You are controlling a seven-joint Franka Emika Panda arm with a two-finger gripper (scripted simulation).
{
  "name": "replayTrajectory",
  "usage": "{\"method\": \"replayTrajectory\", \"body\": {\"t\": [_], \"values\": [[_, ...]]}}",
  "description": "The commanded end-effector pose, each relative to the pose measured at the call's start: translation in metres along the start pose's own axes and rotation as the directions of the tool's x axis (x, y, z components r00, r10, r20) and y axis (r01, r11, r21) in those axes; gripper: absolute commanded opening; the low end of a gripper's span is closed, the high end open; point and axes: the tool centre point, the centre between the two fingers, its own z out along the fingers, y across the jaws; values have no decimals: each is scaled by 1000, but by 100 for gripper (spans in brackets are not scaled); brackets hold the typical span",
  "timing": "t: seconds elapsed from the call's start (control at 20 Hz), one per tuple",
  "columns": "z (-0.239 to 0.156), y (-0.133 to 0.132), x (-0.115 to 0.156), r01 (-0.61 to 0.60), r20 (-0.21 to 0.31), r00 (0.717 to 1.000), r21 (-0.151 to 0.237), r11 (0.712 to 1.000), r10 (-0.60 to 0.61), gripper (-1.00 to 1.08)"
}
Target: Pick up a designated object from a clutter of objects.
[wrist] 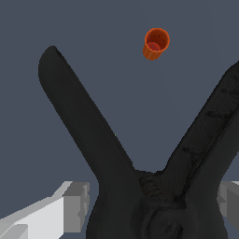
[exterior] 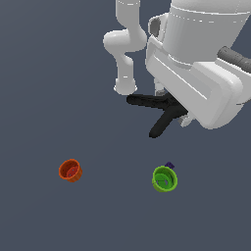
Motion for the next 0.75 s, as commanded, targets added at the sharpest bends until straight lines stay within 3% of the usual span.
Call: {"method": "replayTrajectory", "body": {"t": [0.0, 0.7], "values": [[-9, -7, -3, 0, 0, 1000, 2, 1000, 0, -100], [-25, -22, -8, 0, 0, 1000, 2, 1000, 0, -100]]}}
